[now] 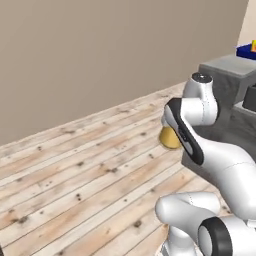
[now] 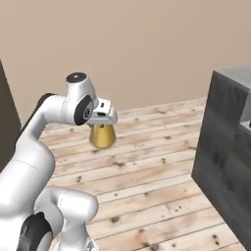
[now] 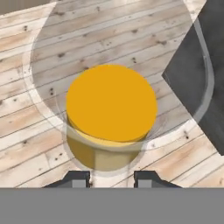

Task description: There is a tray on the dining counter. Grab the cup, mug, and pitcher and place them on the tray. The pitcher may be placed next to the tray if it cannot fit the tray.

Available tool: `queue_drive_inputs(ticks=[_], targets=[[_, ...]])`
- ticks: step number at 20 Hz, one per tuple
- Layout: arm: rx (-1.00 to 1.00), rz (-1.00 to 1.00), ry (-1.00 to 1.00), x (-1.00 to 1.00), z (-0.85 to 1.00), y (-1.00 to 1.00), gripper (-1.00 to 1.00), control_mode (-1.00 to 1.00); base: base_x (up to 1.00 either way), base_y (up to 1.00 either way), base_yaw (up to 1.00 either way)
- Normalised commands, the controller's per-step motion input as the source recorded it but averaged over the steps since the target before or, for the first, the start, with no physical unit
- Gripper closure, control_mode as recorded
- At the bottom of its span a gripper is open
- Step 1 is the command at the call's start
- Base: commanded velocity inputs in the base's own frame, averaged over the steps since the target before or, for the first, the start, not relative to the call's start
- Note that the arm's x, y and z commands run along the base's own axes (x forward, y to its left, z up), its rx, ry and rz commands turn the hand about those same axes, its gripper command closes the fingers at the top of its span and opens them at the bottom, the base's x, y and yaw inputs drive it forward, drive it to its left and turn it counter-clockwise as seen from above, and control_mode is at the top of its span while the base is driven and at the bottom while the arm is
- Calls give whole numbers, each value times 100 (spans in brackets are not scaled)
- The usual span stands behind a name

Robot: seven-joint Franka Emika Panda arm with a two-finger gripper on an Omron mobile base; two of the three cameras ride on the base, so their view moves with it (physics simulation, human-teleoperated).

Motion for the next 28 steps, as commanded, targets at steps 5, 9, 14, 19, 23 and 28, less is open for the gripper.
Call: queue_drive_inputs(ticks=[5, 9, 14, 19, 23, 28], targets=[[0, 0, 0, 0, 0, 0, 100, 100, 99, 95, -82], [0, 0, 0, 0, 0, 0, 100, 100, 100, 96, -85], [0, 0, 0, 0, 0, 0, 100, 100, 99, 99, -83], [0, 0, 0, 0, 0, 0, 100, 100, 42, 100, -63], [0, 0, 0, 0, 0, 0, 100, 100, 0, 100, -48], [0, 0, 0, 0, 0, 0, 100, 100, 0, 100, -49]])
